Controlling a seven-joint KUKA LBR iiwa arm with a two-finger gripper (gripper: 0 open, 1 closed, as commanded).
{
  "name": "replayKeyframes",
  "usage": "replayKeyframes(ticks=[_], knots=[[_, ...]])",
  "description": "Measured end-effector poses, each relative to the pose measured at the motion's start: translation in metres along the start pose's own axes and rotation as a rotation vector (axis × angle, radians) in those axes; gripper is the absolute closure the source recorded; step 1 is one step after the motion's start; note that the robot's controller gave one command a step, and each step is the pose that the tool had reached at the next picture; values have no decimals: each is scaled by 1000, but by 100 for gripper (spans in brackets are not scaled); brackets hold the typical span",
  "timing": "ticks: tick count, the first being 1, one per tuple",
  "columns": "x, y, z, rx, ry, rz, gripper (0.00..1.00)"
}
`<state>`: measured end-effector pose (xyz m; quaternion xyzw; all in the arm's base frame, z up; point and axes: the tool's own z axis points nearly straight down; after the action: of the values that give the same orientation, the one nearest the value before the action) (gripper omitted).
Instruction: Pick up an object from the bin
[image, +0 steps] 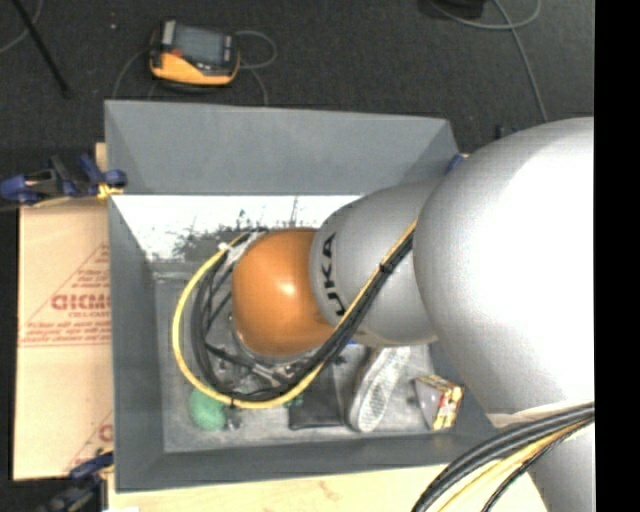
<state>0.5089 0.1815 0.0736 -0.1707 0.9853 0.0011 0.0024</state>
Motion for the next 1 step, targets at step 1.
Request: replayKeyframes(ticks=[1], knots=[[0, 0, 0, 0, 1, 1, 100]])
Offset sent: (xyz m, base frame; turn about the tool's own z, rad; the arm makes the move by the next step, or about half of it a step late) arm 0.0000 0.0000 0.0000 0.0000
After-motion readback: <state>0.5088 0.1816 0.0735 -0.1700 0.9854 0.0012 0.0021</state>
